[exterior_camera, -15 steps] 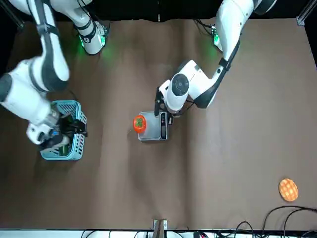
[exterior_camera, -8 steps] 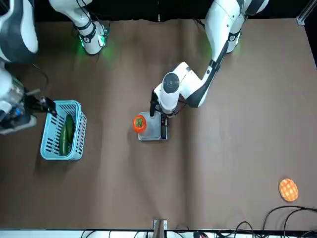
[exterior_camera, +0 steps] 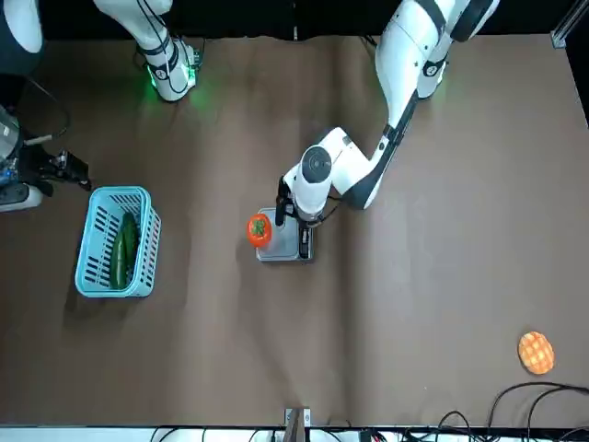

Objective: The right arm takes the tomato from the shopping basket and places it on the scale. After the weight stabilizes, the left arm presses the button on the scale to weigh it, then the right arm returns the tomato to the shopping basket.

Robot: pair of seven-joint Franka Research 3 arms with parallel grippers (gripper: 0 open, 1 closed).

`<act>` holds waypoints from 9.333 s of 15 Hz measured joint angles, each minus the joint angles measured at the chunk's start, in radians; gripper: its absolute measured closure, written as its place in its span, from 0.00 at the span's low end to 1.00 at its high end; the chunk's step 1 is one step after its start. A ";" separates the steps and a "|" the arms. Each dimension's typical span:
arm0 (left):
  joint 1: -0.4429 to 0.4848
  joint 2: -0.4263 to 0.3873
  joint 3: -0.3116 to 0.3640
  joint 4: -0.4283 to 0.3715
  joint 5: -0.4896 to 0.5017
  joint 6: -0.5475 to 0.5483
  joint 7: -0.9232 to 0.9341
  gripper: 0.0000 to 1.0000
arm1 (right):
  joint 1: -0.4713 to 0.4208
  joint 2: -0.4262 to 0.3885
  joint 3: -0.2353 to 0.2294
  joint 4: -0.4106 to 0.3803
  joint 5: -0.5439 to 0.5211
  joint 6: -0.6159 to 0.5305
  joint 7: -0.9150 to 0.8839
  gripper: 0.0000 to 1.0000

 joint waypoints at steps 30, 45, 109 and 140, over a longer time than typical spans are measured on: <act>-0.031 0.062 0.018 0.001 0.000 0.011 -0.036 0.99 | -0.003 0.009 0.019 -0.001 -0.001 0.005 0.114 0.00; -0.056 0.065 0.039 0.003 0.005 0.016 -0.057 0.99 | -0.003 0.010 0.020 -0.001 -0.004 0.003 0.114 0.00; 0.581 -0.778 0.263 -0.048 -0.113 -0.893 -0.999 0.00 | 0.211 0.690 0.036 -0.236 1.462 0.289 -1.030 0.00; 0.488 -0.803 0.332 -0.126 -0.148 -0.823 -0.947 0.00 | 0.224 0.610 0.052 -0.246 1.471 0.294 -0.901 0.32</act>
